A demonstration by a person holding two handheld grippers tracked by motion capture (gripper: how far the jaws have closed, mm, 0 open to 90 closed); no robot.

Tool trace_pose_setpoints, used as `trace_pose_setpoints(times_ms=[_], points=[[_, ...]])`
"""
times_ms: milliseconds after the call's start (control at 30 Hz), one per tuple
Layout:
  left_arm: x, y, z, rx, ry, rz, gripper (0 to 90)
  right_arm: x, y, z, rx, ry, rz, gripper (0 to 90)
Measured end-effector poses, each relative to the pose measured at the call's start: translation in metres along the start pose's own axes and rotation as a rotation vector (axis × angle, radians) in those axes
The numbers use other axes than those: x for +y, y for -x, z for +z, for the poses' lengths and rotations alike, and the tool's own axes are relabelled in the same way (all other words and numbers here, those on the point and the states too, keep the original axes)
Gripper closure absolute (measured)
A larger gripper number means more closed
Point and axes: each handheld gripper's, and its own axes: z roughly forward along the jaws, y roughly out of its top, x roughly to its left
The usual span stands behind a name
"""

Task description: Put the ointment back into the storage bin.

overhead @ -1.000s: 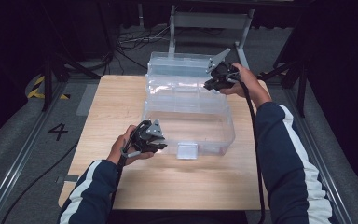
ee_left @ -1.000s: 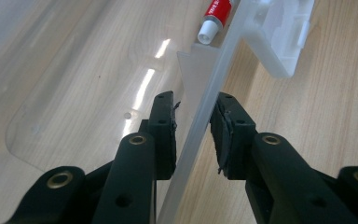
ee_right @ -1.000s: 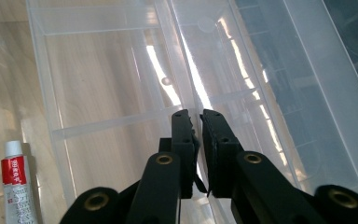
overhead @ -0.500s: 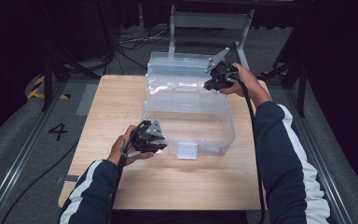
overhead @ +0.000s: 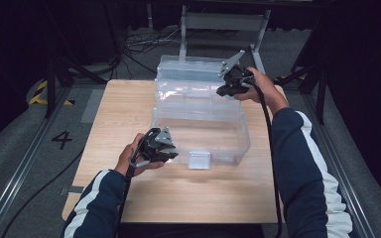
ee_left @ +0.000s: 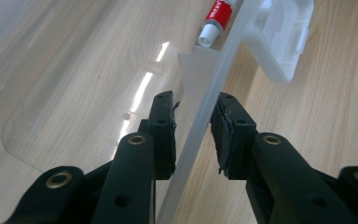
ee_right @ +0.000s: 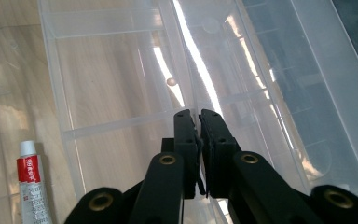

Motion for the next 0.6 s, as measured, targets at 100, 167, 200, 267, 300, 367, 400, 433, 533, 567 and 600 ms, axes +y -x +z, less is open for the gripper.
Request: trace_pose_setpoints(times_ms=[100,167,200,267,300,367,400,433,533,567,600], points=[[0.000,0.000,0.000,-0.001,-0.001,-0.004,70.6,0.001,-0.002,-0.001,0.001,-0.001,-0.004,86.6],[0.000,0.000,0.000,0.001,0.001,-0.003,70.6,0.001,-0.004,-0.003,0.005,0.003,-0.011,86.8],[0.000,0.000,0.000,0.001,0.002,-0.005,70.5,0.001,-0.005,-0.003,0.004,0.006,-0.009,86.8],[0.000,0.001,0.000,0.005,0.003,-0.005,70.2,0.000,-0.006,-0.005,0.005,0.010,-0.007,86.8],[0.000,0.001,0.000,0.007,0.005,-0.001,70.1,0.000,-0.007,-0.005,0.007,0.012,-0.010,86.9],[0.000,0.001,0.000,0.006,0.005,-0.002,70.1,-0.001,-0.009,-0.007,0.008,0.017,-0.008,86.8],[0.000,0.001,0.000,0.008,0.005,-0.003,70.0,-0.001,-0.010,-0.008,0.005,0.018,-0.010,87.0],[-0.001,0.001,0.000,0.009,0.006,-0.003,69.8,-0.001,-0.012,-0.009,0.000,0.016,-0.014,86.9],[-0.001,0.002,0.000,0.011,0.006,-0.005,69.4,0.000,-0.015,-0.010,-0.005,0.017,-0.018,87.0],[-0.001,0.002,0.000,0.013,0.007,-0.006,69.4,-0.001,-0.016,-0.011,-0.005,0.018,-0.019,87.0],[-0.001,0.002,0.000,0.013,0.008,-0.006,69.3,-0.001,-0.018,-0.012,-0.008,0.019,-0.018,87.0]])
